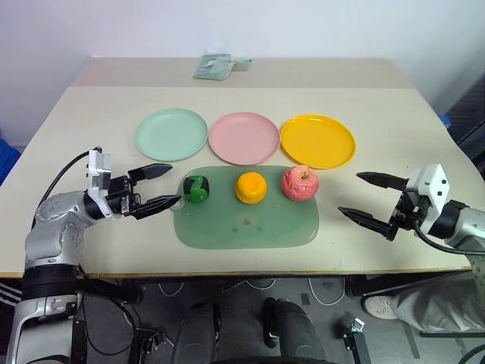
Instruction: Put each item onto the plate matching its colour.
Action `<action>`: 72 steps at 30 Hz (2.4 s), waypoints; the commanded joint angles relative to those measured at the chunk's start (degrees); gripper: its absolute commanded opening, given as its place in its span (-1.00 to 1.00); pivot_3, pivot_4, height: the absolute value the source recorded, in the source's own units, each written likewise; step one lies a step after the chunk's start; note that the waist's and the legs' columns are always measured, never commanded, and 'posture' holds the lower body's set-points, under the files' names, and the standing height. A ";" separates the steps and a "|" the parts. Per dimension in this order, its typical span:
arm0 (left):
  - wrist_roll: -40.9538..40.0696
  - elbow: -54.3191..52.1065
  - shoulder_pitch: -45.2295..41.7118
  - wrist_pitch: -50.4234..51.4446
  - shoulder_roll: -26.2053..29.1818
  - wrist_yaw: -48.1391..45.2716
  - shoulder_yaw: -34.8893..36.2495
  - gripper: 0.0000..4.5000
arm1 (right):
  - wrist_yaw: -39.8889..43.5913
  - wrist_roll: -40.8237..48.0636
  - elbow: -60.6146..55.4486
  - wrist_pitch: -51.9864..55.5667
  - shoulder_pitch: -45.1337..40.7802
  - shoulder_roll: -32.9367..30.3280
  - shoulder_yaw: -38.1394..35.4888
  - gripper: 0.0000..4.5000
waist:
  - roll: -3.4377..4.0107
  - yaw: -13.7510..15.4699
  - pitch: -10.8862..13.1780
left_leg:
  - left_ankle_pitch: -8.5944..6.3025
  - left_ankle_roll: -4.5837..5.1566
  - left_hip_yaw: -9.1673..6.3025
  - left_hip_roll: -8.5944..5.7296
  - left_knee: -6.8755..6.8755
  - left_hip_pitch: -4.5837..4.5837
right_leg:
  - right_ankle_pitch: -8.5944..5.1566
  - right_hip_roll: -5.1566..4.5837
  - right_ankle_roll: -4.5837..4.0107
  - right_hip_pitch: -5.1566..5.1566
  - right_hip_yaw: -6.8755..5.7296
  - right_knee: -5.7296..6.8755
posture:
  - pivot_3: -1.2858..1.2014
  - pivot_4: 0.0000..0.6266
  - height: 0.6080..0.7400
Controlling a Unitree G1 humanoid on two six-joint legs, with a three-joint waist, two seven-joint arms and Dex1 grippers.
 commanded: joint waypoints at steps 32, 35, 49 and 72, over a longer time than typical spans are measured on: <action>6.94 17.53 -15.62 -5.40 0.80 -6.27 -5.74 1.00 | -13.80 8.13 -20.49 17.52 -11.38 3.39 8.29 0.99 | 0.00 -0.01 0.00 | 0.00 0.00 -0.01 0.00 0.00 -0.02 | 0.00 0.02 0.00 -0.03 0.00 0.00 | 0.03 -0.52 1.00; 8.67 19.35 -16.14 -7.31 -0.92 -6.66 -7.48 1.00 | -14.77 5.28 -22.80 19.37 -11.75 1.62 11.63 0.99 | 0.00 0.07 0.00 | 0.00 0.00 -0.02 0.01 -0.03 -0.04 | 0.00 0.03 0.00 -0.04 -0.01 0.00 | 0.03 -0.52 1.00; 20.00 31.41 -20.03 -20.09 -8.50 -0.76 -14.11 1.00 | -18.92 7.71 -28.25 22.23 -11.42 3.55 11.88 0.99 | -0.03 0.02 -0.02 | 0.00 0.01 -0.03 -0.02 0.02 -0.11 | 0.01 -0.01 -0.01 -0.05 -0.01 -0.05 | 0.03 -0.52 1.00; 19.22 45.88 -36.07 -20.00 -9.20 37.04 -0.24 0.22 | -20.32 2.22 -20.03 15.09 -18.94 7.75 14.32 1.00 | -0.05 -0.03 -0.01 | 0.00 0.02 -0.04 -0.01 0.01 -0.10 | 0.15 0.03 0.26 -0.05 -0.02 -0.02 | 0.03 -0.52 1.00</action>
